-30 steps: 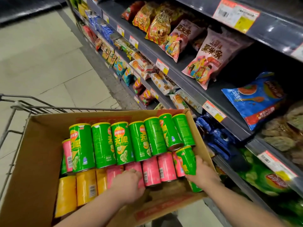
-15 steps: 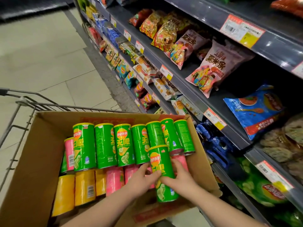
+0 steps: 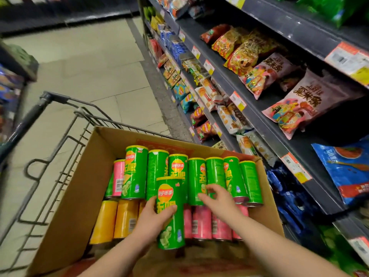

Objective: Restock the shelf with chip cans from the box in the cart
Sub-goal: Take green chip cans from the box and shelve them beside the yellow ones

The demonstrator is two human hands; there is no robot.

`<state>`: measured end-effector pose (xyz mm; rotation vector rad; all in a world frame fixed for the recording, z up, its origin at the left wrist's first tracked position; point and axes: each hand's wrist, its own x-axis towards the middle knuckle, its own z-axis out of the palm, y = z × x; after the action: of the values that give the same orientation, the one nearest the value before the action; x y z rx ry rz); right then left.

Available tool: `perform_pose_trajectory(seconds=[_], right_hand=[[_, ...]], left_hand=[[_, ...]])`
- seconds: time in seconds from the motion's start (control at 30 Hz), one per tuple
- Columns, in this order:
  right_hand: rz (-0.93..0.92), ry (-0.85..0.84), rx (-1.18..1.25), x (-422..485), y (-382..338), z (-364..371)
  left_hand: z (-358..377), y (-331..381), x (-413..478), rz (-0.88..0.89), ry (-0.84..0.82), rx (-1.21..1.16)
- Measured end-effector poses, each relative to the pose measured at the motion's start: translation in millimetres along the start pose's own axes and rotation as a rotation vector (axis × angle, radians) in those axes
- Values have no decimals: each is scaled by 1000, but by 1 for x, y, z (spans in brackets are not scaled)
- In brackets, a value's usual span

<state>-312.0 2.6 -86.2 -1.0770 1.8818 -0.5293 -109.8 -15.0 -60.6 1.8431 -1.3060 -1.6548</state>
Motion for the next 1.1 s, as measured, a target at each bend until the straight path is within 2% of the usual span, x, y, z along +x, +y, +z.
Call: perform_pose_trajectory(seconds=[0.1,0.2,0.33,0.7,1.1], right_hand=[[105,204,-284,27,23,-22],[256,255,-379,47,40,-40],[365,220,-239,68,60,-42],[429,192,-256,67,57,-60],[358,374,129,-38,37,-58]], left_hand=[[-12,-4,0,-24,38,-9],[-15,-6,-1,-62,42,-32],[-10,-11,-1,-98,-6,-68],[-1,-6,2,-73,-73,26],[6,8,-9,41,-234,64]])
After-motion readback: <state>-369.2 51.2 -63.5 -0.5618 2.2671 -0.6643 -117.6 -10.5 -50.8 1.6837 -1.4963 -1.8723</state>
